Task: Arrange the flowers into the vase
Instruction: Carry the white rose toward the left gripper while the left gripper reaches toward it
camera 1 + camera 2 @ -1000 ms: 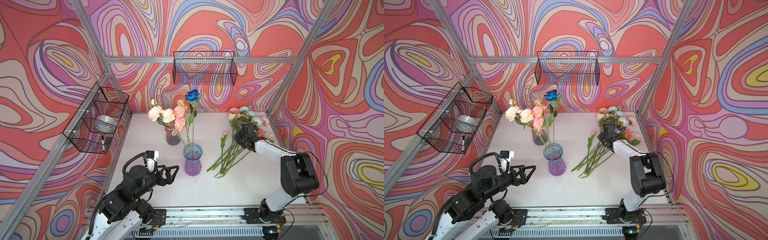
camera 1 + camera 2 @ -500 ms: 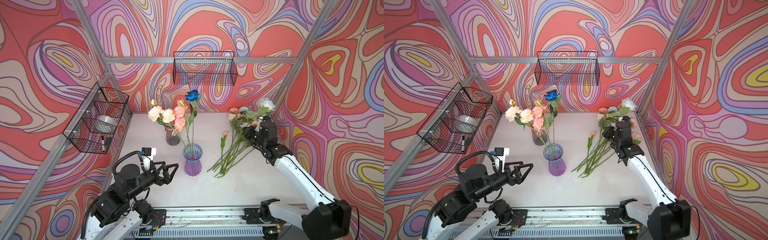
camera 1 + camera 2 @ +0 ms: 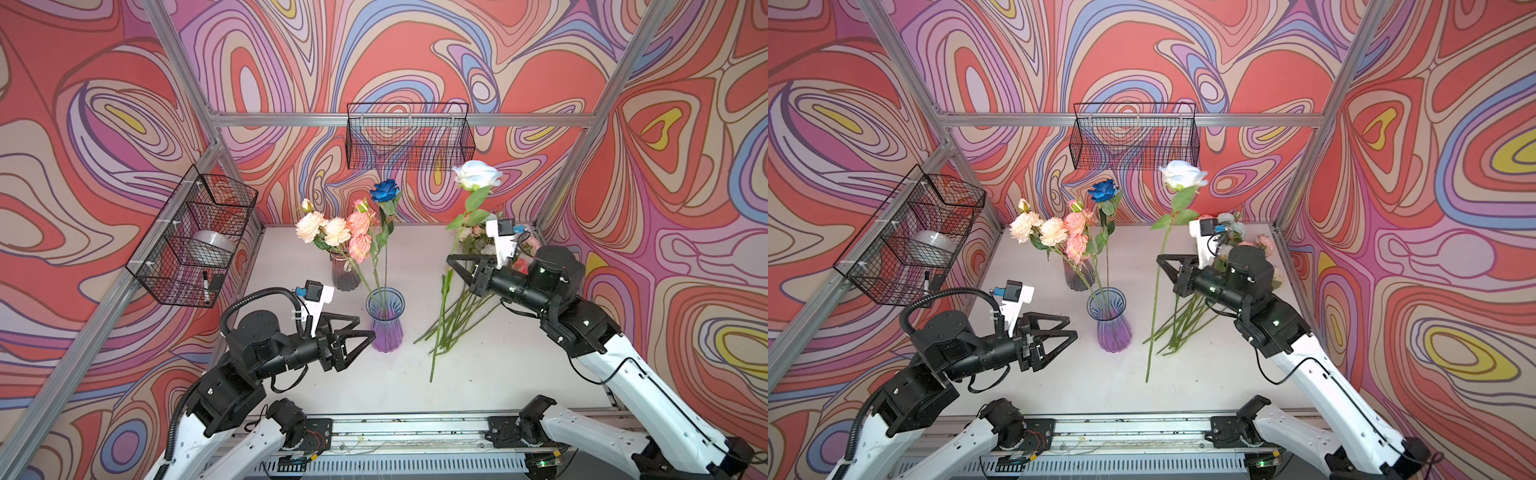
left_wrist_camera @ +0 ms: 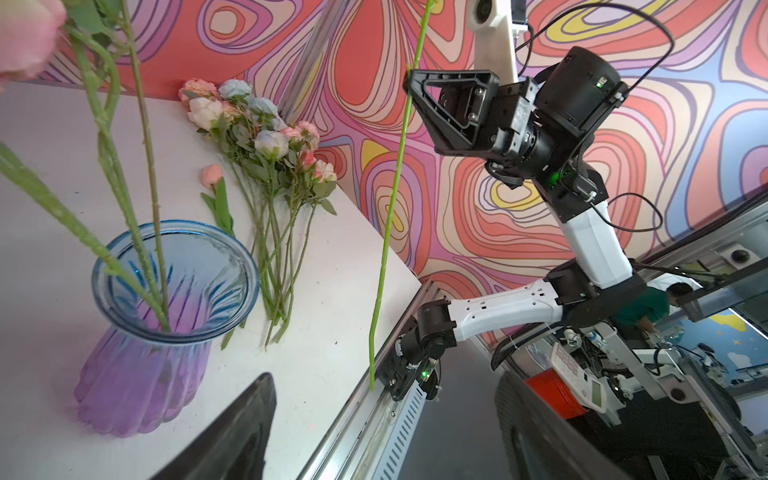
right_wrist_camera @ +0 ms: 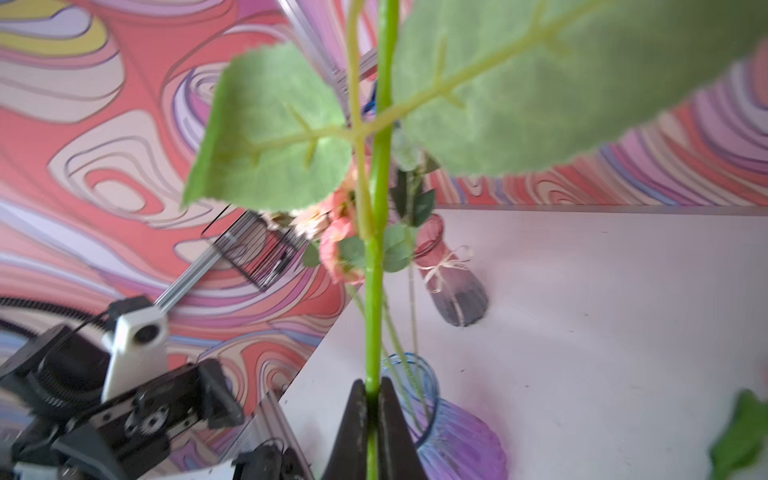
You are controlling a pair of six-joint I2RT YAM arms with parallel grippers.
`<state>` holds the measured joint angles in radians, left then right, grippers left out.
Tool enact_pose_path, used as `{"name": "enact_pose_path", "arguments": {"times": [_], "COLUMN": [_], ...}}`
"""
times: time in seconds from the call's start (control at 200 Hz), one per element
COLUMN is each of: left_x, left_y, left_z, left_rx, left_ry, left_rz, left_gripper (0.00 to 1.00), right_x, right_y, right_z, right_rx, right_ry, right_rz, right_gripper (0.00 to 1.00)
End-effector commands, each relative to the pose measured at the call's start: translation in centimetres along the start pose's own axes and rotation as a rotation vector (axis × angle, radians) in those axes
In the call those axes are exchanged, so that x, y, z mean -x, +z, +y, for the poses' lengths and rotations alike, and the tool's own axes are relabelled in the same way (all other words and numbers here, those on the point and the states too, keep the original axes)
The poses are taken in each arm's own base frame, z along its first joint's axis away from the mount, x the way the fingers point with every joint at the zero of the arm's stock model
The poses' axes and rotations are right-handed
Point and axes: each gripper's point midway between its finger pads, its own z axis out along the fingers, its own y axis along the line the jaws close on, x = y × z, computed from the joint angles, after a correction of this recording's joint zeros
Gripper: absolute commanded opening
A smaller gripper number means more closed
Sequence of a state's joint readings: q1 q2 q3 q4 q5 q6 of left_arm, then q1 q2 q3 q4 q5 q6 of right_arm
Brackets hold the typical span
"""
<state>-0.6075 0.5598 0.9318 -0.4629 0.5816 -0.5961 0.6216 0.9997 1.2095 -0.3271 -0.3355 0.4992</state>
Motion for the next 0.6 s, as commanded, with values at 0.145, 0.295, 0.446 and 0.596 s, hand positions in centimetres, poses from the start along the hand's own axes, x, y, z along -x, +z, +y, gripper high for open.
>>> {"name": "enact_pose_path", "arguments": {"times": [0.145,0.295,0.446,0.596], "left_x": [1.4,2.0,2.0,2.0], "left_y": [1.3,1.7,2.2,2.3], "left_z": [-3.4,-3.6,-3.1,-2.8], "left_rx": [-0.201,-0.220,-0.202,-0.184], "left_ry": [0.029,0.047,0.052,0.059], "left_rz": [0.019,0.002,0.009,0.011], "left_gripper": [0.67,0.61,0.51,0.36], "right_x": [-3.4,-3.9,-3.9,-3.7], "right_y": [4.8,6.2,7.1,7.4], "right_z": [8.3,11.2,12.5,12.9], "right_rx": [0.176,0.243,0.282,0.295], "right_ry": [-0.160,-0.174,-0.165,-0.156], "right_rz": [0.096,0.081,0.058,0.044], "right_gripper": [0.00,0.00,0.00,0.00]}}
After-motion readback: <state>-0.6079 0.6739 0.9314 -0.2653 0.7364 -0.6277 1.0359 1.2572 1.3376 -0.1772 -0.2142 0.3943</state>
